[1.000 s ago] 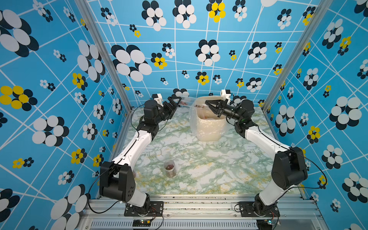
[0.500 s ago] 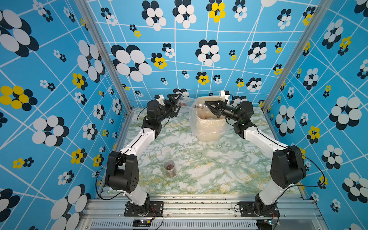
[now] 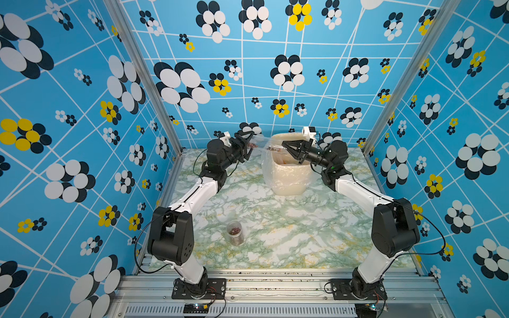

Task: Empty the moldy dried flower tea in the jars
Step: Pour the moldy dried flower tea into the trash bin.

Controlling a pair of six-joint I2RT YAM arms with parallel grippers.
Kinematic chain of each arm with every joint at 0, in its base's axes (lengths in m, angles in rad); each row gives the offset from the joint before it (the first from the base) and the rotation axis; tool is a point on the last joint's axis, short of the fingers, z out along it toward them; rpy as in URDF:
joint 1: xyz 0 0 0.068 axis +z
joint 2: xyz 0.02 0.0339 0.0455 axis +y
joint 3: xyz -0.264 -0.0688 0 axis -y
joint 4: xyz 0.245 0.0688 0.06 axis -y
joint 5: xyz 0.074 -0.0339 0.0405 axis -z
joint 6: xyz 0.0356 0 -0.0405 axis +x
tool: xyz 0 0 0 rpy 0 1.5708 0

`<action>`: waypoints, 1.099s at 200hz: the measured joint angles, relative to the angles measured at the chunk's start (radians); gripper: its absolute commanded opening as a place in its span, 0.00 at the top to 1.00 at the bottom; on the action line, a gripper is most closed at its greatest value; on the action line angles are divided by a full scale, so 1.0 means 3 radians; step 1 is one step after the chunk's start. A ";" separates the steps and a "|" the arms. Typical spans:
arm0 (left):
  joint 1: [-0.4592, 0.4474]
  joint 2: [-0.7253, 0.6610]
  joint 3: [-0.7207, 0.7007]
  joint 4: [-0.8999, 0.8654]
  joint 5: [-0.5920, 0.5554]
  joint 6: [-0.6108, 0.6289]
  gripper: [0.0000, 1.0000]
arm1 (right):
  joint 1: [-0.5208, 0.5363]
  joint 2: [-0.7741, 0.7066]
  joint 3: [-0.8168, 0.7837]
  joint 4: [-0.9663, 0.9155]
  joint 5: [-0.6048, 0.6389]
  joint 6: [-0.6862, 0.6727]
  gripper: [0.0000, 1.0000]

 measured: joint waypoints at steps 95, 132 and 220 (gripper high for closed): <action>-0.0013 0.0050 0.0000 0.0078 -0.0033 -0.0090 0.63 | 0.0000 0.0013 0.0000 0.0013 -0.0001 0.0001 1.00; -0.0013 0.0080 0.0001 0.0099 -0.0024 -0.0081 0.73 | -0.0004 0.0025 0.0000 0.0009 -0.0001 -0.0001 0.91; -0.0013 0.0084 0.0050 -0.0084 -0.0053 0.0282 0.85 | -0.0019 0.0032 0.0000 -0.0276 -0.0009 -0.0202 0.67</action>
